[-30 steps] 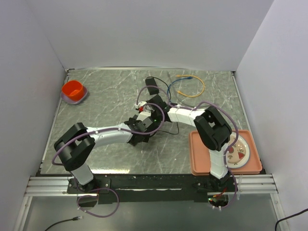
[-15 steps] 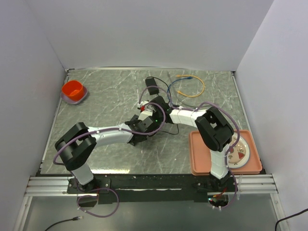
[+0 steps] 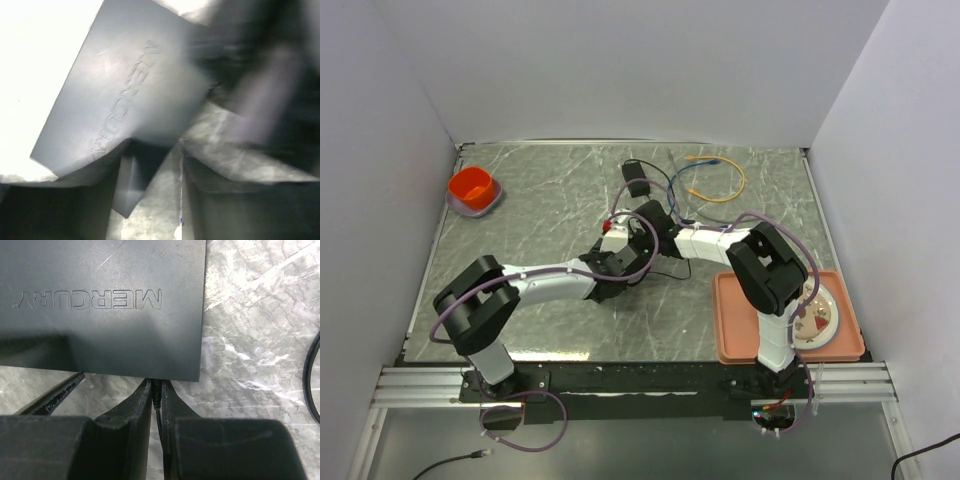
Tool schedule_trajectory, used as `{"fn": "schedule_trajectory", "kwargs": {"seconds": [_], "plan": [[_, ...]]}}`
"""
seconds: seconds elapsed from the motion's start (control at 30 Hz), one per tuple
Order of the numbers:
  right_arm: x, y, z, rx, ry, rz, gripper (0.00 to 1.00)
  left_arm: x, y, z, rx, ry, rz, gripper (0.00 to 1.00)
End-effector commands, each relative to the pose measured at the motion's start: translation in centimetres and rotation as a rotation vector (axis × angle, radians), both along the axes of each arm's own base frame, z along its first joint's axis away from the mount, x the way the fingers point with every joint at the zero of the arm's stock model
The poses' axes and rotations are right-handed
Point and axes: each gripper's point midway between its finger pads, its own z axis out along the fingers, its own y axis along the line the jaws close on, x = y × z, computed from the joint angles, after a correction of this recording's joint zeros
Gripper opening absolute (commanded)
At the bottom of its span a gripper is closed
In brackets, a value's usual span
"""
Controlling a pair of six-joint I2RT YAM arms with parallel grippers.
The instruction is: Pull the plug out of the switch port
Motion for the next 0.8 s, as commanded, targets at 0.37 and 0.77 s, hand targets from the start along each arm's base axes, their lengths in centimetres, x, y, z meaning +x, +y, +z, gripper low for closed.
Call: {"fn": "schedule_trajectory", "kwargs": {"seconds": [0.37, 0.77], "plan": [[-2.5, -1.9, -1.5, -0.152, 0.088, 0.164, 0.00, -5.0, 4.3, -2.6, -0.125, 0.108, 0.136, 0.99], [-2.9, -1.1, 0.6, -0.129, 0.027, 0.282, 0.00, -6.3, 1.3, -2.2, 0.034, 0.050, 0.122, 0.86]]}}
